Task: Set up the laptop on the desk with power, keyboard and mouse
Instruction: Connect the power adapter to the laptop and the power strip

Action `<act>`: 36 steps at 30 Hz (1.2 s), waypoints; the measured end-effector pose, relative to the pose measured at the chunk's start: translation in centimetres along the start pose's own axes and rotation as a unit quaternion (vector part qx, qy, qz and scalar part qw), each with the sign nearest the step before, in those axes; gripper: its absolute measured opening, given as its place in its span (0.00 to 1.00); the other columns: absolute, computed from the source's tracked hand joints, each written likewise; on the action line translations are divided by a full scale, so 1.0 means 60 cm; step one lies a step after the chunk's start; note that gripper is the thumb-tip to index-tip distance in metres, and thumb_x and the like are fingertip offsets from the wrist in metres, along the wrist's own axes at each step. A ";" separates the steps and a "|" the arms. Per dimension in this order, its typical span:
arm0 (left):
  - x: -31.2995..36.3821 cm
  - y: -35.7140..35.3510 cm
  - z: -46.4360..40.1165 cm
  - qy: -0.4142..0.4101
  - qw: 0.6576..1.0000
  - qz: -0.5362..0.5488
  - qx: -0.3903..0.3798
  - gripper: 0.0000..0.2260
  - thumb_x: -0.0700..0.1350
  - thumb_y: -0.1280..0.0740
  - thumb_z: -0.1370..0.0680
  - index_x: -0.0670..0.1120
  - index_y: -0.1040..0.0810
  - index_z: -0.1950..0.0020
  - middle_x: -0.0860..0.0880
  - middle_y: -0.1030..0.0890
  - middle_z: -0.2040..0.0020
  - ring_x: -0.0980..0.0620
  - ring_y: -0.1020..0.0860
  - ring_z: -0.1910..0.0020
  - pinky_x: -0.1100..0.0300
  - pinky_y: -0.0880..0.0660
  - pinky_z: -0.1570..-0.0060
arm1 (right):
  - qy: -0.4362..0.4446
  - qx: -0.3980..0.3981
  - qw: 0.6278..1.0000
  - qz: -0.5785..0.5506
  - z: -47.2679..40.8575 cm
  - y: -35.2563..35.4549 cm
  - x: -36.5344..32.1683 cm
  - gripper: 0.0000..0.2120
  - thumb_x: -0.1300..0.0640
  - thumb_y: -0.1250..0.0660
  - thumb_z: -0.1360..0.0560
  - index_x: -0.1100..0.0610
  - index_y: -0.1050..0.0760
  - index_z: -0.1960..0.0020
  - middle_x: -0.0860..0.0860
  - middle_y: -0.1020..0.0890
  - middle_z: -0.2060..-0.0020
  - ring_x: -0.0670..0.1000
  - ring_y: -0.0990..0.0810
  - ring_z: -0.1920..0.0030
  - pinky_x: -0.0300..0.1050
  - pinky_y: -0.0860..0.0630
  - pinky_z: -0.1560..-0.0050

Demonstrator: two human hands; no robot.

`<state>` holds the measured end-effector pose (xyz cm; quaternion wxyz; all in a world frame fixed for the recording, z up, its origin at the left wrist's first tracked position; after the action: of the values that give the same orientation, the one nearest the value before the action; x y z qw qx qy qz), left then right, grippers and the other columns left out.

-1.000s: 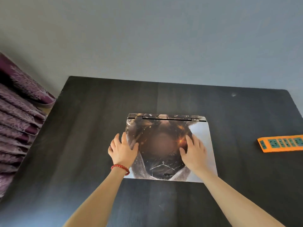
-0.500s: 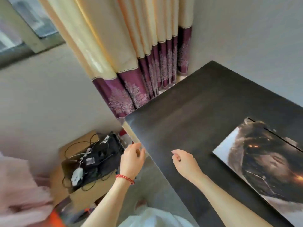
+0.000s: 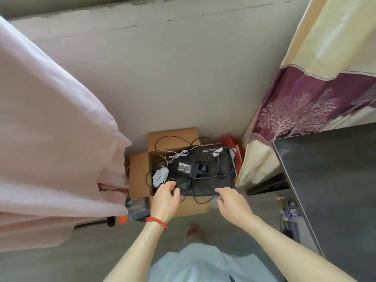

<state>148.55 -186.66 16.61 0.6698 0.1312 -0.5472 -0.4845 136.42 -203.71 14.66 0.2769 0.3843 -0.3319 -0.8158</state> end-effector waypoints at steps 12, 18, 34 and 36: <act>-0.160 -0.151 -0.164 0.095 0.994 0.035 -0.033 0.14 0.44 0.39 0.22 0.45 0.30 0.36 0.45 0.25 0.39 0.48 0.26 0.41 0.63 0.35 0.48 | 0.135 -0.042 0.878 0.456 -0.326 -0.150 0.032 0.43 0.43 0.39 0.25 0.65 0.60 0.27 0.61 0.46 0.26 0.61 0.51 0.25 0.60 0.55 0.27; -0.186 -0.188 -0.168 0.128 0.989 0.059 -0.039 0.15 0.44 0.40 0.22 0.45 0.30 0.36 0.46 0.26 0.38 0.49 0.27 0.40 0.64 0.37 0.46 | 0.166 -0.070 0.834 0.522 -0.362 -0.170 0.039 0.17 0.60 0.38 0.26 0.64 0.35 0.39 0.59 0.25 0.45 0.60 0.29 0.43 0.57 0.37 0.36; -0.088 -0.098 -0.133 0.022 0.997 0.069 -0.014 0.27 0.45 0.36 0.24 0.49 0.42 0.28 0.49 0.38 0.29 0.51 0.37 0.31 0.57 0.38 0.34 | 0.235 -0.078 0.942 0.228 -0.258 -0.032 -0.053 0.22 0.48 0.47 0.21 0.58 0.38 0.31 0.56 0.25 0.42 0.58 0.30 0.42 0.53 0.34 0.45; -0.059 -0.098 -0.142 -0.038 0.998 0.022 -0.040 0.30 0.46 0.35 0.25 0.50 0.46 0.26 0.50 0.42 0.26 0.50 0.45 0.28 0.55 0.44 0.30 | 0.217 -0.082 0.961 0.149 -0.239 -0.009 -0.066 0.21 0.49 0.46 0.21 0.57 0.39 0.31 0.56 0.26 0.42 0.57 0.31 0.44 0.50 0.35 0.48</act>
<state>153.14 -189.80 7.20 0.6636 0.0734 -0.5550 -0.4962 150.09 -205.29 9.07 0.4909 0.4742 -0.2491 -0.6871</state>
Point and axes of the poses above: each hand's wrist, its own z-axis away from the middle knuckle, its own y-axis out of the back of the hand, x = y × z, the point moved 7 cm from there along -z, towards the middle knuckle
